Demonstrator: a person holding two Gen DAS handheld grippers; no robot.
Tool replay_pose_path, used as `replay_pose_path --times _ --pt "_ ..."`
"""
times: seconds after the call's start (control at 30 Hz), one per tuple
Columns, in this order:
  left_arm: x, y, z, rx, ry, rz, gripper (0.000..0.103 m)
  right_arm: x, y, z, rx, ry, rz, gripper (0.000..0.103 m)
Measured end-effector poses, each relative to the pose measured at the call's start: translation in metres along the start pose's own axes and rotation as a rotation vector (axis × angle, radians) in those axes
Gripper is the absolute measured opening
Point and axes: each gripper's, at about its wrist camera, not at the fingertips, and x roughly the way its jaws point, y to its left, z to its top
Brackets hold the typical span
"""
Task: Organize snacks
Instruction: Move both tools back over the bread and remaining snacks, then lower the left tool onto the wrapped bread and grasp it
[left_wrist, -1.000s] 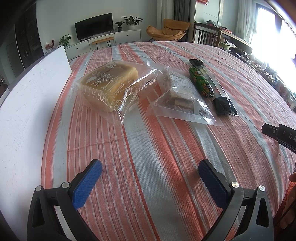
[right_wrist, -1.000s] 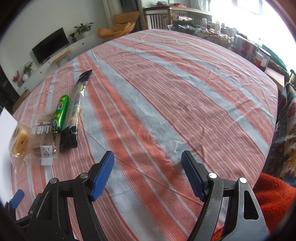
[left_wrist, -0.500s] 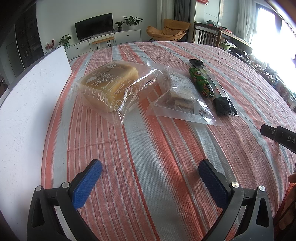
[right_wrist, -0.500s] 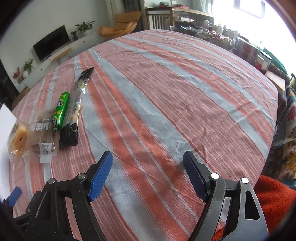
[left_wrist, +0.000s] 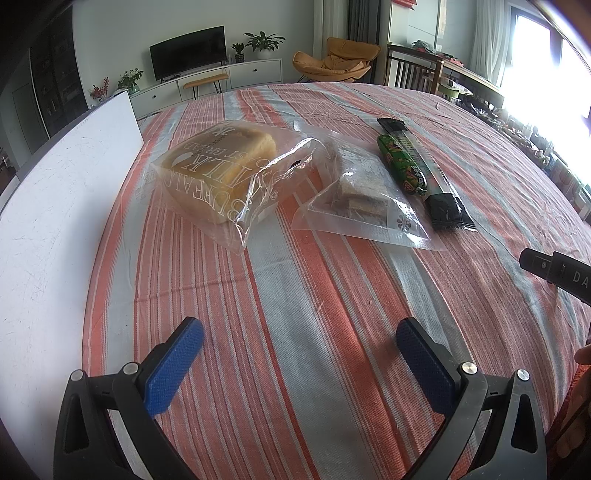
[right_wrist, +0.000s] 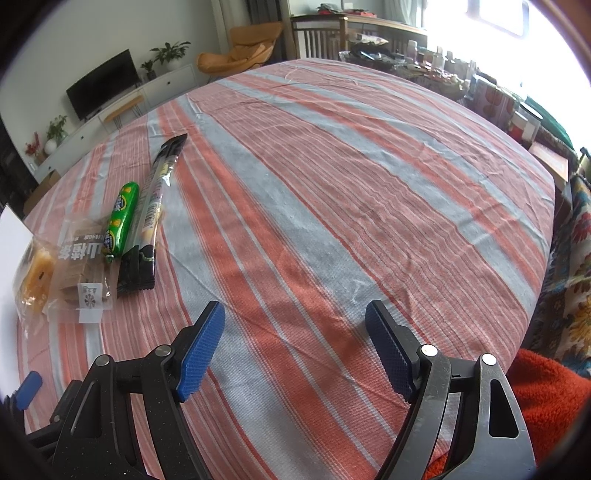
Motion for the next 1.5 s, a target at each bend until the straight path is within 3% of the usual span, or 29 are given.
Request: replay_pose_path --times 0.73,0.9,1.0,1.13,1.27,1.4,1.5 --pt "0.0 0.0 0.002 0.008 0.013 -0.006 0.103 0.0 0.002 -0.001 -0.005 0.005 0.006 0.082" --pt "-0.002 0.002 0.005 0.012 0.1 -0.017 0.103 0.0 0.002 -0.002 -0.004 0.007 0.012 0.082" --pt "-0.013 0.0 0.011 0.013 0.15 -0.085 0.103 0.0 0.002 -0.002 -0.005 0.007 0.009 0.082" --pt "-0.045 0.011 0.038 -0.023 0.114 -0.167 0.103 0.0 0.003 -0.002 -0.011 0.008 0.0 0.082" --pt "-0.07 0.047 0.087 -0.15 0.046 -0.227 0.103 0.0 0.005 -0.002 -0.023 0.011 -0.005 0.084" --pt "-0.061 0.085 0.132 -0.266 0.036 -0.177 0.103 0.0 0.006 -0.002 -0.024 0.011 -0.006 0.084" --pt "-0.038 0.097 0.157 -0.241 0.076 -0.139 0.103 0.0 0.006 -0.002 -0.021 0.011 0.001 0.084"
